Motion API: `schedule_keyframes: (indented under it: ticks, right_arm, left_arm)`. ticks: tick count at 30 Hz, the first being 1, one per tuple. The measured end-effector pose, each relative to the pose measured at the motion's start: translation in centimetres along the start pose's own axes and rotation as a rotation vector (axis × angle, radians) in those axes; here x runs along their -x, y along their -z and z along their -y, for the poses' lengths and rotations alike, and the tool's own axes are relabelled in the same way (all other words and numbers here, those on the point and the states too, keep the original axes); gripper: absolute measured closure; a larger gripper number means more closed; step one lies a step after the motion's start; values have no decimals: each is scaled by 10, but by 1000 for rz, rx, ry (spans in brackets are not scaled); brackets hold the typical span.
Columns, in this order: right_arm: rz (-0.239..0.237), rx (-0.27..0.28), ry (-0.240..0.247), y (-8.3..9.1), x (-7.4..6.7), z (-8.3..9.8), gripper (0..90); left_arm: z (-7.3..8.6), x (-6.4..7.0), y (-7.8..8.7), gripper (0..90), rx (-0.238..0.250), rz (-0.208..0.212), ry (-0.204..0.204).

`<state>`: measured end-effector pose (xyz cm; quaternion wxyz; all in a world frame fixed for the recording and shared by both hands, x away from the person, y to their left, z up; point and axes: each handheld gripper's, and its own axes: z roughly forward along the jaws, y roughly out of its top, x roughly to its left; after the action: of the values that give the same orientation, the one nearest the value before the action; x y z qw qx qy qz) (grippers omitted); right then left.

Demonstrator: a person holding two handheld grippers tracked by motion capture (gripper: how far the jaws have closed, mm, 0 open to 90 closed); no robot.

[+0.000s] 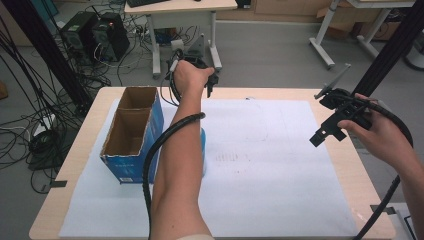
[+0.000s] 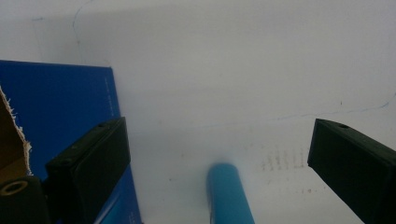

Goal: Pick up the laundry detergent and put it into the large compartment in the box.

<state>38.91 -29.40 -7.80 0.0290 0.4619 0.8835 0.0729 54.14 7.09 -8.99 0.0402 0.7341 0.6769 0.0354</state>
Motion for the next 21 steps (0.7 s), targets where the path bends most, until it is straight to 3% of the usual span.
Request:
schedule_keyframes:
  ticks: [9,15,21]
  right_arm:
    - [-2,3,-5,-1,1,3,65]
    - [-6,4,-4,-1,-1,6,65]
    - [-6,9,2,1,-7,12,65]
  left_arm:
    - [9,2,12,58,16,4,-2]
    - [28,5,27,57,31,6,5]
    - [58,7,44,57,39,3,11]
